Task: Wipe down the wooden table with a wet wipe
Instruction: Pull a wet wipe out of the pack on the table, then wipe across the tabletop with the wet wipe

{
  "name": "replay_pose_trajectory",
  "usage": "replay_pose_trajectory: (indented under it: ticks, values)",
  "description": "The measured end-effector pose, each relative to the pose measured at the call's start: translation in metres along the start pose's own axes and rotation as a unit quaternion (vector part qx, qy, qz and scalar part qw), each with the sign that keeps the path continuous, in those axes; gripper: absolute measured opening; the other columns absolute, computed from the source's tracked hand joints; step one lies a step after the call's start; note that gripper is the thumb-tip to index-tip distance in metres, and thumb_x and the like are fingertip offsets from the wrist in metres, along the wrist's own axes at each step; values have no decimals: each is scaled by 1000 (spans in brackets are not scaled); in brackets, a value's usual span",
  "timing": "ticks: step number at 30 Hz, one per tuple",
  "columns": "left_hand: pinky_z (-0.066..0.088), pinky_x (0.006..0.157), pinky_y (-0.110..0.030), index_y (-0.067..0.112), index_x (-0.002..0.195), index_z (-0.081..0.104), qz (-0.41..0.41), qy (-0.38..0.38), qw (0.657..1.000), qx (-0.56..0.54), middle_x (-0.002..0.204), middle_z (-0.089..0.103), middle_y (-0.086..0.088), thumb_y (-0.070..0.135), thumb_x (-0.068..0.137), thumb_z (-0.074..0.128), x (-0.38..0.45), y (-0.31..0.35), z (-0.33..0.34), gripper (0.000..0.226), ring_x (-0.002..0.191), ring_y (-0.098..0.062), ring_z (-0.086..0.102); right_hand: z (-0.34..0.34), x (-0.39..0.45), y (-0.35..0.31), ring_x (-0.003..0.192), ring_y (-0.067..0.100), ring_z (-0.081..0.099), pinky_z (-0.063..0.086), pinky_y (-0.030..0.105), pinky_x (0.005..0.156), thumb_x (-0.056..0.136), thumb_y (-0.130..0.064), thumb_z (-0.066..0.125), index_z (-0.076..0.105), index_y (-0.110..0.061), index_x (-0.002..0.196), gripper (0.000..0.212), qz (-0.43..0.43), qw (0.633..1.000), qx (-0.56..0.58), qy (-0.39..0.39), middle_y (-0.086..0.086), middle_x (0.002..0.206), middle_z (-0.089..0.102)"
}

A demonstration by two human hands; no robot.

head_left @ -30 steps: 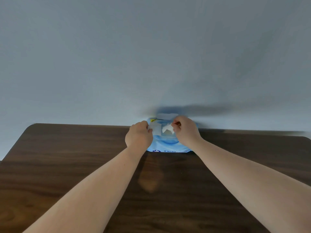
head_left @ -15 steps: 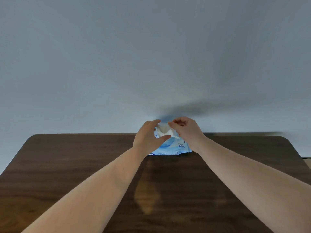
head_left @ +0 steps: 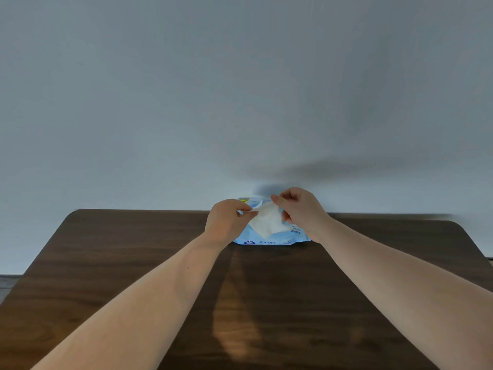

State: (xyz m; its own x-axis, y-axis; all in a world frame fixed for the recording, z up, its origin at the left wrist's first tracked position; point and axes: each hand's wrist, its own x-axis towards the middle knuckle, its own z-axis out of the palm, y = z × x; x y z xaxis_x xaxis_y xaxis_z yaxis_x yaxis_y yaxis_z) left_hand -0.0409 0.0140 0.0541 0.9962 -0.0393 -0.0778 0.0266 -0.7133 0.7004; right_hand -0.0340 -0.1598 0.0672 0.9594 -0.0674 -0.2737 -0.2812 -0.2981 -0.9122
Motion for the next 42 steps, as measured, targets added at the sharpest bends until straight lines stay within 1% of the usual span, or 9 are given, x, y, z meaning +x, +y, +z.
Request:
replay_pose_trajectory:
  ticks: [8, 13, 19, 23, 29, 34, 37, 40, 42]
  values:
    - [42, 71, -21, 14, 95, 67, -18, 23, 999, -26, 90, 68, 2, 16, 88, 61, -4, -20, -14, 10, 81, -13, 60, 16, -3, -7, 55, 9, 46, 37, 25, 57, 82, -24, 72, 63, -11, 78, 16, 0, 994, -60, -89, 2, 71, 58]
    - [38, 72, -21, 15, 94, 65, -11, 44, 999, -8, 92, 64, 4, 9, 87, 53, -11, -43, -34, 15, 87, -15, 59, 45, 4, -7, 60, 10, 50, 39, 23, 59, 82, -22, 72, 62, -18, 69, 16, -48, 995, -81, -34, 6, 88, 68]
    - [44, 91, -28, 22, 134, 47, -94, 49, 994, 38, 129, 57, 5, 23, 91, 55, -24, -93, -63, 43, 104, -15, 60, 97, 4, -12, 64, 12, 43, 31, 23, 57, 88, -19, 62, 58, -13, 78, 13, -119, 979, -165, -18, -9, 65, 43]
    - [44, 100, -38, 21, 136, 44, -166, -6, 983, 76, 138, 51, 0, 32, 95, 49, -38, -137, -73, 43, 123, -23, 50, 120, 7, -6, 74, 24, 50, 36, 32, 63, 93, -17, 50, 45, -12, 79, 16, -193, 931, -309, -32, 0, 70, 50]
    - [43, 98, -38, 19, 137, 43, -222, -50, 965, 129, 138, 51, -3, 37, 96, 44, -63, -187, -89, 44, 123, -24, 50, 158, -8, -14, 55, 28, 44, 26, 31, 49, 98, -21, 38, 44, -10, 88, 16, -368, 807, -460, -44, 2, 61, 44]
    - [41, 100, -39, 18, 139, 40, -262, -61, 951, 154, 141, 48, -3, 39, 97, 42, -95, -224, -95, 47, 126, -26, 46, 189, -45, 45, 52, 7, 42, 28, 18, 47, 99, -26, 40, 48, -13, 104, 16, -327, 739, -522, -274, 1, 80, 57]
    - [39, 102, -39, 19, 140, 39, -277, -65, 946, 152, 142, 47, -4, 39, 97, 42, -113, -245, -98, 48, 127, -26, 45, 203, -56, 64, 68, 10, 55, 48, 22, 67, 99, -27, 41, 58, -12, 99, 23, -265, 760, -495, -328, 3, 88, 62]
    - [39, 103, -40, 19, 141, 38, -294, -60, 941, 157, 143, 45, -3, 40, 97, 40, -127, -262, -101, 49, 129, -26, 43, 220, -51, 73, 76, 14, 61, 55, 33, 75, 101, -26, 38, 55, -14, 98, 21, -234, 813, -463, -265, 6, 92, 64]
    - [37, 105, -41, 18, 142, 36, -293, -55, 940, 167, 146, 42, -4, 40, 98, 38, -136, -271, -102, 50, 133, -25, 38, 228, -40, 75, 85, 17, 63, 55, 35, 80, 98, -22, 47, 51, -16, 111, 15, -196, 815, -498, -221, 7, 103, 63]
